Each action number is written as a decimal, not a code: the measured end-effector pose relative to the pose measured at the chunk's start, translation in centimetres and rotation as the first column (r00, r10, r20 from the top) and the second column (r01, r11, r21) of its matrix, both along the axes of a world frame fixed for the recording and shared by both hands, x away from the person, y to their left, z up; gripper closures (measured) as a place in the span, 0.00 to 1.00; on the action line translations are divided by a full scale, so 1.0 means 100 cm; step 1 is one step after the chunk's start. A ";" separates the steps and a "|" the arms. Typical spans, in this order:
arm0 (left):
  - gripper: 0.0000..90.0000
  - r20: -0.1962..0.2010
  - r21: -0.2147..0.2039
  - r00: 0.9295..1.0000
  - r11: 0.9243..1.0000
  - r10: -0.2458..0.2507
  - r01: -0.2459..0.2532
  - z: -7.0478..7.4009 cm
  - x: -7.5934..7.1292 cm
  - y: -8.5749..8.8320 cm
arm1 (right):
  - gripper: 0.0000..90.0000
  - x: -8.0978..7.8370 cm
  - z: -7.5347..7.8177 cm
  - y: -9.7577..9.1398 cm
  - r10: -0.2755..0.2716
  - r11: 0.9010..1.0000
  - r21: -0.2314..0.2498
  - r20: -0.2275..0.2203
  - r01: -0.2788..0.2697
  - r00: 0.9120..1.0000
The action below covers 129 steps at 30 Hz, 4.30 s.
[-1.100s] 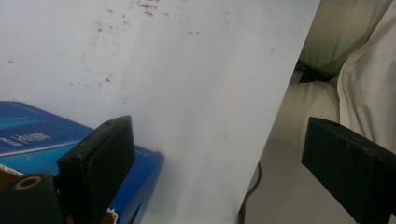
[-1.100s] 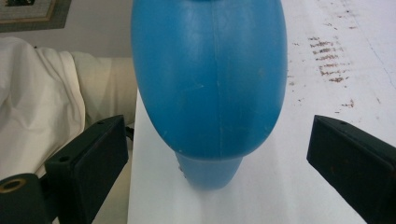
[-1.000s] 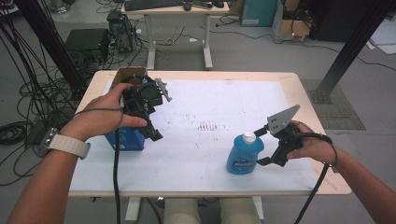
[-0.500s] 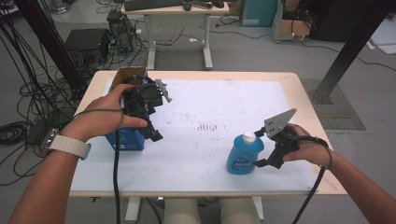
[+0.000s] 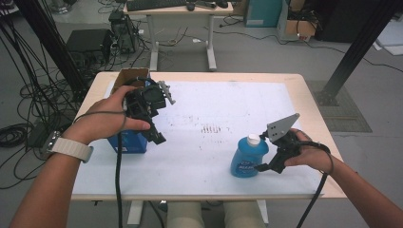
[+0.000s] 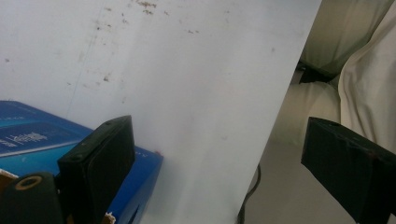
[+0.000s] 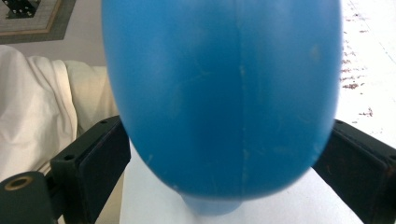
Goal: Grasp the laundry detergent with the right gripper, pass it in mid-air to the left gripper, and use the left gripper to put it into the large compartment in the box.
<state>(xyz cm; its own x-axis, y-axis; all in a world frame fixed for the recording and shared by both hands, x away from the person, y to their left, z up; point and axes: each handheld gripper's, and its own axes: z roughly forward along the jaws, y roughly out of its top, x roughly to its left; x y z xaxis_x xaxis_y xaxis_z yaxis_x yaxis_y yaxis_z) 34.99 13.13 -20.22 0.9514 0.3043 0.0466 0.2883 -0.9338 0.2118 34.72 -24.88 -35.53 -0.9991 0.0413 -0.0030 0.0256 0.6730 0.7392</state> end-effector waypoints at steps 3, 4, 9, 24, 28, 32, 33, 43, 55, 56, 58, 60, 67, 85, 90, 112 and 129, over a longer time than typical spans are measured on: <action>0.11 -0.001 0.002 1.000 1.000 -0.001 0.001 0.000 0.000 0.000 | 0.08 0.000 -0.002 0.001 0.002 1.000 0.002 0.000 -0.002 1.000; 0.11 -0.001 0.002 1.000 1.000 -0.001 0.001 0.000 0.000 0.000 | 0.08 0.000 -0.002 0.001 0.002 1.000 0.005 0.002 -0.002 1.000; 0.11 -0.001 0.000 1.000 1.000 0.000 0.000 -0.001 0.000 0.000 | 0.09 0.000 -0.003 0.003 0.001 1.000 0.016 0.000 -0.001 1.000; 0.11 -0.001 -0.001 1.000 1.000 0.001 -0.001 -0.001 0.000 0.001 | 0.12 -0.004 -0.008 0.004 -0.030 0.999 0.015 -0.045 0.031 0.999; 0.11 -0.001 0.002 1.000 1.000 0.000 0.000 -0.001 0.000 0.001 | 0.13 -0.004 -0.010 0.004 -0.040 0.999 0.030 -0.049 0.041 0.998; 0.11 -0.001 0.000 1.000 1.000 0.004 -0.004 -0.001 0.000 0.002 | 0.14 -0.003 -0.010 0.005 -0.036 0.999 0.038 -0.044 0.037 0.998; 0.11 -0.005 -0.003 1.000 1.000 -0.001 0.001 -0.002 0.000 0.002 | 0.14 -0.003 -0.010 0.005 -0.032 0.999 0.034 -0.045 0.034 0.998; 0.12 -0.001 0.000 1.000 1.000 0.004 -0.004 -0.002 0.000 0.002 | 0.17 -0.004 -0.012 0.007 -0.037 0.999 0.036 -0.052 0.039 0.998; 0.12 -0.002 0.002 1.000 1.000 0.002 -0.002 -0.003 0.000 0.002 | 0.20 -0.004 -0.017 0.006 -0.031 0.998 0.048 -0.053 0.034 0.998; 0.12 -0.002 0.002 1.000 1.000 0.003 -0.003 -0.003 0.000 0.002 | 0.20 -0.004 -0.017 0.006 -0.033 0.998 0.048 -0.056 0.036 0.998; 0.12 -0.002 0.004 1.000 1.000 0.001 -0.001 -0.003 0.000 0.002 | 0.21 -0.004 -0.017 0.006 -0.036 0.998 0.056 -0.052 0.039 0.998; 0.12 -0.003 0.003 1.000 1.000 0.004 -0.004 -0.003 0.000 0.002 | 0.22 -0.003 -0.018 0.006 -0.029 0.998 0.059 -0.049 0.032 0.998; 0.12 -0.003 0.005 1.000 1.000 0.001 -0.001 -0.003 0.001 0.002 | 0.25 -0.003 -0.019 0.006 -0.027 0.997 0.067 -0.045 0.030 0.999; 0.12 -0.006 0.004 1.000 1.000 0.003 -0.003 -0.005 0.000 0.003 | 0.35 -0.003 -0.023 0.007 -0.015 0.996 0.091 -0.048 0.019 0.999; 0.12 -0.006 0.001 1.000 1.000 0.005 -0.005 -0.005 0.001 0.003 | 0.37 -0.003 -0.024 0.007 -0.012 0.995 0.094 -0.044 0.016 0.999; 0.12 -0.009 0.002 1.000 1.000 0.003 -0.003 -0.005 0.001 0.002 | 0.47 -0.003 -0.026 0.008 0.002 0.992 0.128 -0.033 0.002 0.999; 0.12 -0.004 0.002 1.000 1.000 0.000 0.000 -0.003 -0.001 -0.003 | 0.48 -0.007 -0.026 0.007 -0.021 0.993 0.116 -0.047 0.026 0.999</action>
<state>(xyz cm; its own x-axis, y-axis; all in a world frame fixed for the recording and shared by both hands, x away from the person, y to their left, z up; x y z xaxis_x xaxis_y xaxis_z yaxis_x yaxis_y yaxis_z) 34.93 12.81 -20.49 0.9515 0.3046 0.0438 0.2894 -0.9341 0.2092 34.03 -24.22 -38.15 -0.9969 0.0620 0.0492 0.0761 0.5813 0.8101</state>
